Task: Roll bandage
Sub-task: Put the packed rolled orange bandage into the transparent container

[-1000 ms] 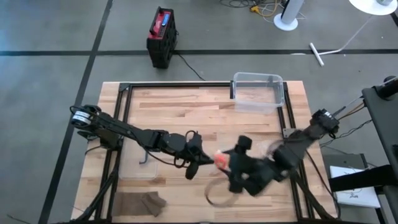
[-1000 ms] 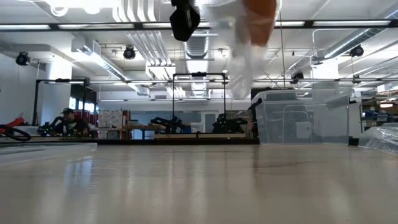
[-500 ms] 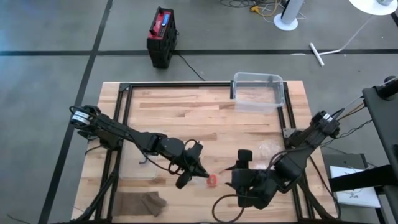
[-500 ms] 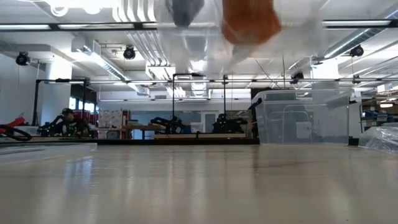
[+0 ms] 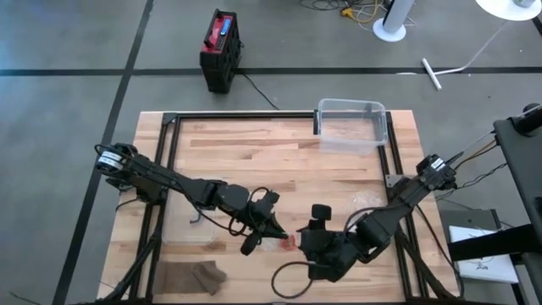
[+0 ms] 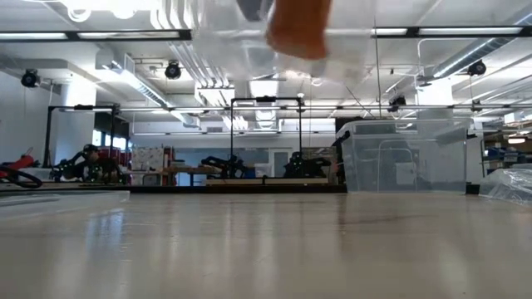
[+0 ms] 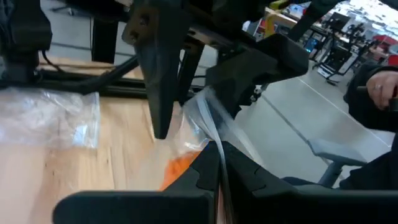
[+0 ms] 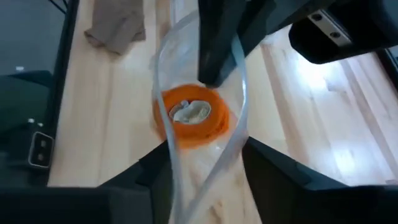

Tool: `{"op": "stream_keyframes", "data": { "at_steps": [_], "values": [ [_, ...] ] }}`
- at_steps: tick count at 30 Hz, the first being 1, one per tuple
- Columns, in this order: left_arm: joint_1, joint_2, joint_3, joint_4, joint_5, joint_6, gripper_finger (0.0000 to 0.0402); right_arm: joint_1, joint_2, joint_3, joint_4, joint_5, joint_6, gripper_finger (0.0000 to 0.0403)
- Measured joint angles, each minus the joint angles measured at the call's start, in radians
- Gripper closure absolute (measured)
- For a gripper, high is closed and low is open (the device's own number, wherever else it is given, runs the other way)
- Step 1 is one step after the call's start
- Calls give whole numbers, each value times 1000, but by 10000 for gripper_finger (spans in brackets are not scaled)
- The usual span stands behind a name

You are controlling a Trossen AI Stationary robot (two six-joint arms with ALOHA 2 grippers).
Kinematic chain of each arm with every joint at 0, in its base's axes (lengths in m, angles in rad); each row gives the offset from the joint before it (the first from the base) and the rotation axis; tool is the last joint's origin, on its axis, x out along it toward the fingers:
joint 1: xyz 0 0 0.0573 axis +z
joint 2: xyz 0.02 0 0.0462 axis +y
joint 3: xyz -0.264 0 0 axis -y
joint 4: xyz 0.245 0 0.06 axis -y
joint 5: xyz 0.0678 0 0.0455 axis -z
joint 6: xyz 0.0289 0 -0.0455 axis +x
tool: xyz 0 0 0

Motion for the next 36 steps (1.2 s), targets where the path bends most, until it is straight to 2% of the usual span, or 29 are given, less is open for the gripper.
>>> {"op": "stream_keyframes", "data": {
  "at_steps": [4, 8, 11, 13, 16, 21, 23, 25, 27, 28, 30, 34, 36],
  "values": [
    [3, -1, 0, 0, 0, 50, 401, -23, -4, -1, 1, 5, -46, 288],
    [9, -6, 0, -6, 0, 112, 401, -51, -8, 2, 2, 8, -128, 373],
    [14, -42, 0, -67, -28, 163, 400, -82, -15, 2, -8, 7, -137, 393],
    [15, -100, 0, -177, -118, 217, 392, -107, -30, 2, -38, 8, -125, 395],
    [12, -220, 0, -400, -349, 273, 371, -151, -68, 2, -127, 10, -77, 401],
    [-10, -433, -1, -709, -766, 246, 322, -277, -143, -2, -269, 35, 12, 402],
    [-20, -509, -9, -799, -883, 216, 301, -367, -184, -8, -366, 54, 61, 402],
    [-21, -567, -19, -835, -921, 182, 283, -482, -235, -9, -508, 175, 180, 403],
    [-21, -617, -44, -842, -904, 156, 268, -613, -292, -9, -638, 311, 318, 403],
    [-21, -635, -59, -835, -888, 150, 261, -677, -318, -9, -663, 336, 375, 403],
    [-21, -665, -98, -799, -868, 146, 252, -790, -374, -19, -623, 274, 395, 403],
    [-21, -698, -193, -771, -861, 178, 241, -931, -444, -65, -348, -105, 207, 403],
    [-20, -711, -242, -774, -862, 210, 240, -964, -458, -70, -264, -172, 203, 403]
  ]
}}
